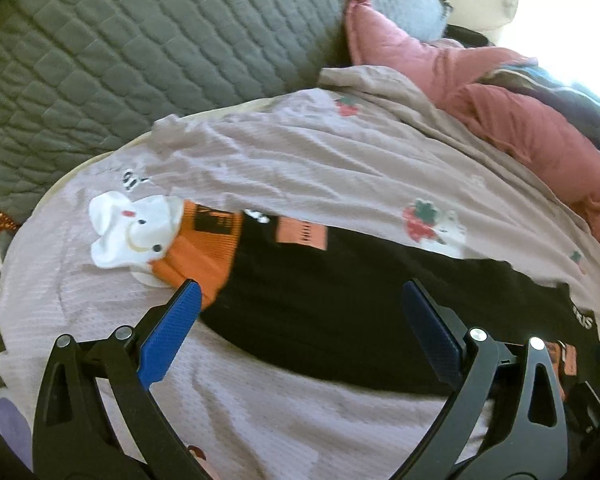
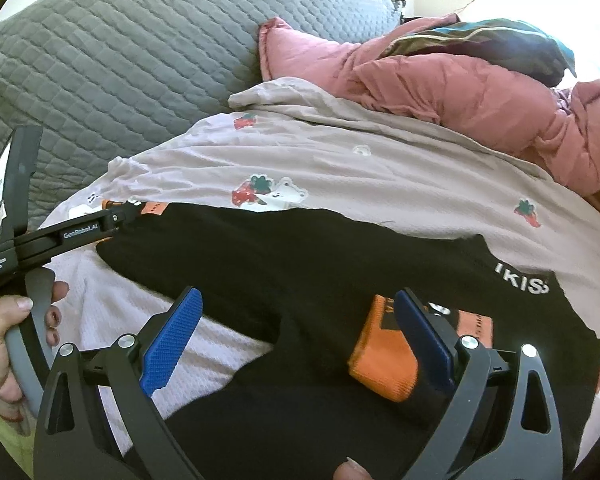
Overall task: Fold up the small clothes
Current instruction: 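Move the left gripper to the orange sock at the other cuff and grasp it, then carry the sock with the left gripper onto the sweatshirt chest and release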
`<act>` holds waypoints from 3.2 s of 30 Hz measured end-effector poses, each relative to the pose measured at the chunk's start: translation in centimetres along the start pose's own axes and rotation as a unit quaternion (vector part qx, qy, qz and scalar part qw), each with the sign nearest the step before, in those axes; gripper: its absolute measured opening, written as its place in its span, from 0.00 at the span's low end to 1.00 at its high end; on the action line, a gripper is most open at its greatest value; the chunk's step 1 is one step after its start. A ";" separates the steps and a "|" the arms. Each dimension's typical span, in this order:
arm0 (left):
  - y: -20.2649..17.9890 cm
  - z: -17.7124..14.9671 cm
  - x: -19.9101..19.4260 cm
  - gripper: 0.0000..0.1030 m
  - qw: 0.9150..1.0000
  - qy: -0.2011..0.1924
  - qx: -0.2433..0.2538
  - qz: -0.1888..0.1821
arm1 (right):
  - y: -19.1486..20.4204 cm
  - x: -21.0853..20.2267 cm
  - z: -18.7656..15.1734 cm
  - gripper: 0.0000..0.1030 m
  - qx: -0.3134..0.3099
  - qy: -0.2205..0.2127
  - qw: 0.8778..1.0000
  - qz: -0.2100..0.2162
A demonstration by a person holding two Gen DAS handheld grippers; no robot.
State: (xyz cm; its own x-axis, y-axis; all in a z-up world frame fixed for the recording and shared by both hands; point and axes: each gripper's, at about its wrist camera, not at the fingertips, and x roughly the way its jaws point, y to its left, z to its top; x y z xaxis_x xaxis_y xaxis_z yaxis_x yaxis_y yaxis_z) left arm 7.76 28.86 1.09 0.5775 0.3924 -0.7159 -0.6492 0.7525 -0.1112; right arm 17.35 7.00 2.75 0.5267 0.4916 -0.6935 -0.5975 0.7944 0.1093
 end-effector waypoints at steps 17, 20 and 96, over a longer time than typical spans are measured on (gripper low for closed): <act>3.1 0.0 4.0 0.80 0.998 0.029 -0.055 0.014 | 2.2 3.0 0.7 0.93 -0.017 0.004 0.999 0.029; 3.3 0.2 5.3 0.74 0.997 0.036 -0.059 0.025 | 1.9 3.2 0.3 0.93 -0.010 0.007 0.999 0.031; -14.4 -6.9 -5.3 0.37 0.948 -0.002 0.131 -0.291 | -9.3 -5.6 -8.8 0.93 0.145 0.026 0.989 -0.004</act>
State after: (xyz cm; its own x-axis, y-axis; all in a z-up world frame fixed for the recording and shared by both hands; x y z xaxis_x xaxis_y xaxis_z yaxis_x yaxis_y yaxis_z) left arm 10.66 12.29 1.73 0.8028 -0.1271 -0.5826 -0.0760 0.9472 -0.3114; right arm 14.60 -6.26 -0.67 0.4937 0.4717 -0.7306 -0.3905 0.8709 0.2985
